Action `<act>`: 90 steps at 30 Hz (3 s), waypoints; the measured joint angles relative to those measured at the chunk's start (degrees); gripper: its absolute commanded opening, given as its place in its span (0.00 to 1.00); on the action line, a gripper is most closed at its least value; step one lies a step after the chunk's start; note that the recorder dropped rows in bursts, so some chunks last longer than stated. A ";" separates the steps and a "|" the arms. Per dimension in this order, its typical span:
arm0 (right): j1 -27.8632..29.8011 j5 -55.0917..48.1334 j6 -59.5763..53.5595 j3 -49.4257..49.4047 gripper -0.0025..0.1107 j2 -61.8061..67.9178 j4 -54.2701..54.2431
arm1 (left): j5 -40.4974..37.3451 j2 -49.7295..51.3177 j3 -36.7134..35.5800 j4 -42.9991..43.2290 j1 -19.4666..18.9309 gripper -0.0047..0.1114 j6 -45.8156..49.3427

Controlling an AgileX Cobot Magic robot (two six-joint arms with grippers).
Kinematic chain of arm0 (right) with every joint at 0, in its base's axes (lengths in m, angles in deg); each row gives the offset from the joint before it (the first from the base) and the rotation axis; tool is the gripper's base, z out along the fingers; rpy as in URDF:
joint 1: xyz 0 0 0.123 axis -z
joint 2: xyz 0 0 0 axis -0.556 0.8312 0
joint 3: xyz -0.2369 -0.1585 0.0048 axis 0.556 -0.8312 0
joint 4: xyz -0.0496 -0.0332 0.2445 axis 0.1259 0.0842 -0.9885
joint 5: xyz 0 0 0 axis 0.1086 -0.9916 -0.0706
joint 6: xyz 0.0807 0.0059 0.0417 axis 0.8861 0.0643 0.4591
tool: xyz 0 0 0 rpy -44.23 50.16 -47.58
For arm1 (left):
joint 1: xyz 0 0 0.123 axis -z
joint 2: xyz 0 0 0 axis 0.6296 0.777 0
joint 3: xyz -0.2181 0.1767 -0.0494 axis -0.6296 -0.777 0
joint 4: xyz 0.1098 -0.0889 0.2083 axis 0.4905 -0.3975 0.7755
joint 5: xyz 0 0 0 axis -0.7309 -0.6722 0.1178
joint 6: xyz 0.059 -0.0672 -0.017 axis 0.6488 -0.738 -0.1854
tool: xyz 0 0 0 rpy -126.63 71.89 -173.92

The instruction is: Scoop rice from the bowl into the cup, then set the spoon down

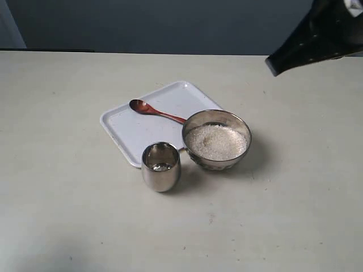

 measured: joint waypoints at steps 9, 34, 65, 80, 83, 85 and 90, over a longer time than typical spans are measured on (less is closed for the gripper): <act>0.00 -0.42 0.11 0.00 0.02 -14.18 -18.14 | 0.00 0.00 0.00 0.00 0.00 0.04 0.00; 6.48 14.11 1.30 -1.79 0.02 -21.89 -19.25 | 0.00 0.00 0.00 0.00 0.00 0.04 0.00; 66.00 45.99 -21.65 -59.89 0.02 -72.91 -47.80 | 0.00 0.00 0.00 0.00 0.00 0.04 0.00; 66.00 50.62 -23.21 -70.60 0.02 -73.07 -48.32 | 0.00 0.00 0.00 0.00 0.00 0.04 0.00; 66.00 50.62 -23.21 -70.60 0.02 -73.07 -48.32 | 0.00 0.00 0.00 0.00 0.00 0.04 0.00; 66.00 50.62 -23.21 -70.60 0.02 -73.07 -48.32 | 0.00 0.00 0.00 0.00 0.00 0.04 0.00; 66.00 50.62 -23.21 -70.60 0.02 -73.07 -48.32 | 0.00 0.00 0.00 0.00 0.00 0.04 0.00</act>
